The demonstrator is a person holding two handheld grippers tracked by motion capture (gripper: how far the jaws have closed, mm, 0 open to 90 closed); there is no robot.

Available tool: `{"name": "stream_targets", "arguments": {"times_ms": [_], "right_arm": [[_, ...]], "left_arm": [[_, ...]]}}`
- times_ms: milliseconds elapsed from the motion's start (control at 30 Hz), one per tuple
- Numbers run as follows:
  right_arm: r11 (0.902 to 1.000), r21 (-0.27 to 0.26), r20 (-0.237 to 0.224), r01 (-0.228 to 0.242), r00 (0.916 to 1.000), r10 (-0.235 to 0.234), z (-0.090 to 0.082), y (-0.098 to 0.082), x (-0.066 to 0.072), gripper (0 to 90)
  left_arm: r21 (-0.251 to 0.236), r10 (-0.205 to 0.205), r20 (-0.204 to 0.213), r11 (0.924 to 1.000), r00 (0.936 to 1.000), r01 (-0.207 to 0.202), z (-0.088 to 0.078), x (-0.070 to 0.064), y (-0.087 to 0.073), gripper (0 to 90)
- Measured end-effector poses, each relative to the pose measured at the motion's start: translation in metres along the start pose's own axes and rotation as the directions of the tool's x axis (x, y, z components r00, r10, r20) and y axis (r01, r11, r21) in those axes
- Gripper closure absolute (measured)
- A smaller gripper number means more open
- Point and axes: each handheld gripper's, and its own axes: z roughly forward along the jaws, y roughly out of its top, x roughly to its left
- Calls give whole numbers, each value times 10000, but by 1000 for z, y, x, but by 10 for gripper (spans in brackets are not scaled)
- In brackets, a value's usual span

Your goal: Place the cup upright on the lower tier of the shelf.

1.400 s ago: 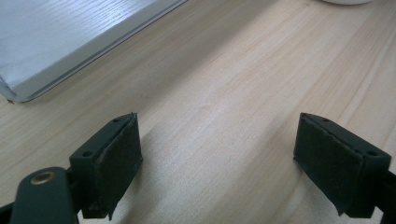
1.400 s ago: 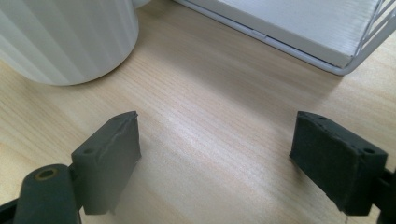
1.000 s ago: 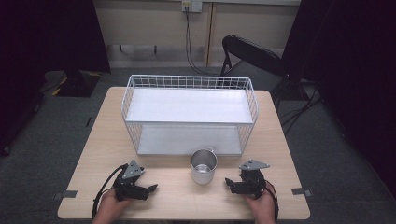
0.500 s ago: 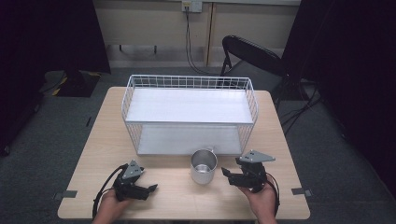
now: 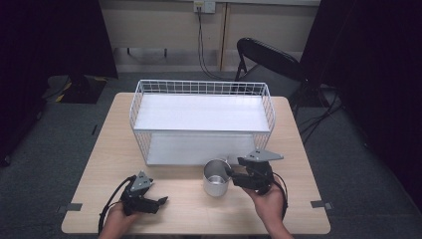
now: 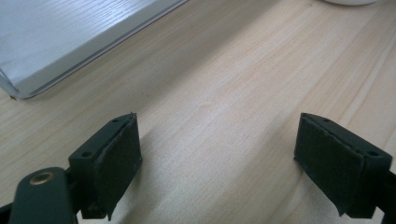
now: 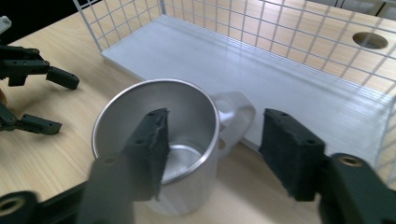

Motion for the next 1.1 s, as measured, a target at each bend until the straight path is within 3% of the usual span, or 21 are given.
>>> {"name": "stream_targets", "arguments": {"times_ms": [200,267,500,633,933,1100], "right_arm": [[9992,396,-12,40,10000,-39,14,2,4,487],[9970,715,144,291,9994,-302,20,1,6,502],[9931,1168,38,57,10000,-62,29,-3,2,618],[9935,1137,-4,-66,10000,67,31,-4,2,660],[9864,1610,148,329,9992,-358,44,-4,6,807],[9912,1305,-16,208,9998,-208,44,-7,4,815]], "left_arm": [[-1,-45,3,10000,10000,45,0,0,0,140],[12,-45,-8,10000,10000,45,0,-1,0,140],[9,-54,-7,10000,10000,54,0,-1,0,139],[14,-51,-4,10000,10000,51,0,-1,0,139],[13,-51,-3,10000,10000,51,0,-1,0,139],[10,-54,-1,10000,10000,54,0,-1,0,138]]}}
